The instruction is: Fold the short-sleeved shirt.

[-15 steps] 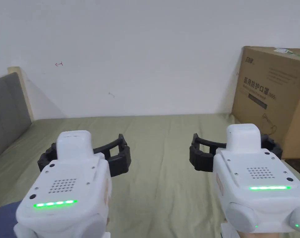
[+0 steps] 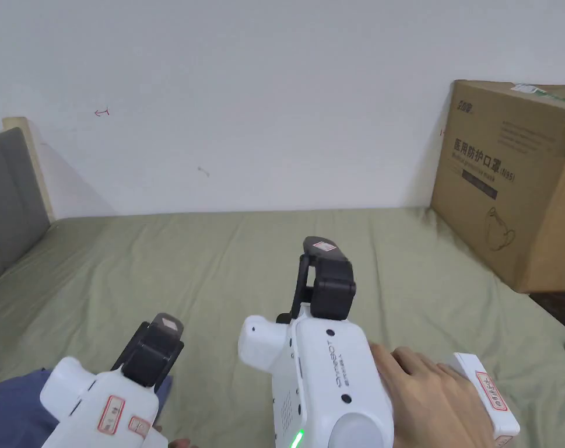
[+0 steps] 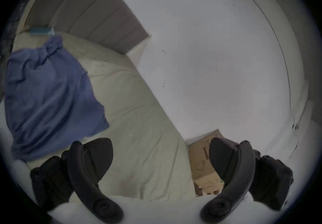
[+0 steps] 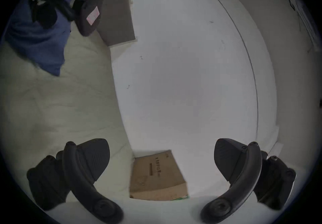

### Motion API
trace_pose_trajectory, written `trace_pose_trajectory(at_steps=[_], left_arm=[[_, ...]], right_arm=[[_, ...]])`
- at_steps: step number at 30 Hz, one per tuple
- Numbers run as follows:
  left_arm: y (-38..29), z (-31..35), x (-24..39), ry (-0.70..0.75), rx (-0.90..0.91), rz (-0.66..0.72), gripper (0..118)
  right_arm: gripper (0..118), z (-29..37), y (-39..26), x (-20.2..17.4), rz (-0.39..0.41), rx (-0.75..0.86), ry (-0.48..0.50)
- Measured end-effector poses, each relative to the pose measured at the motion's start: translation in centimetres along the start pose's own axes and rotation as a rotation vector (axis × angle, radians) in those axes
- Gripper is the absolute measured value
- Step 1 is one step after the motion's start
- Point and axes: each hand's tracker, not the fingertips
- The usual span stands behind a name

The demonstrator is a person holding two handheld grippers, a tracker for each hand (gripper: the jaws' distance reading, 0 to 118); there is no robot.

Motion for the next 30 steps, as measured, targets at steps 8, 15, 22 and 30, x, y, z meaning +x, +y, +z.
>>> trace_pose_trajectory(at_steps=[8,15,22,30], left_arm=[[1.3,1.1,11.5,-0.004,0.217,-0.767,113],[-1.6,2.5,12.4,-0.019,0.273,-1.216,113],[-0.9,2.9,13.5,-0.069,0.245,-1.100,113],[-0.8,3.1,12.4,-0.042,0.193,-1.060,28]], right_arm=[[117,-3.0,-5.5,9.7,-1.063,-0.291,0.078],[117,-0.9,-12.9,7.5,-1.427,-0.433,0.055],[117,0.1,-10.0,8.9,-1.224,-0.236,-0.006],[43,1.4,-8.8,8.7,-1.184,-0.135,0.041]])
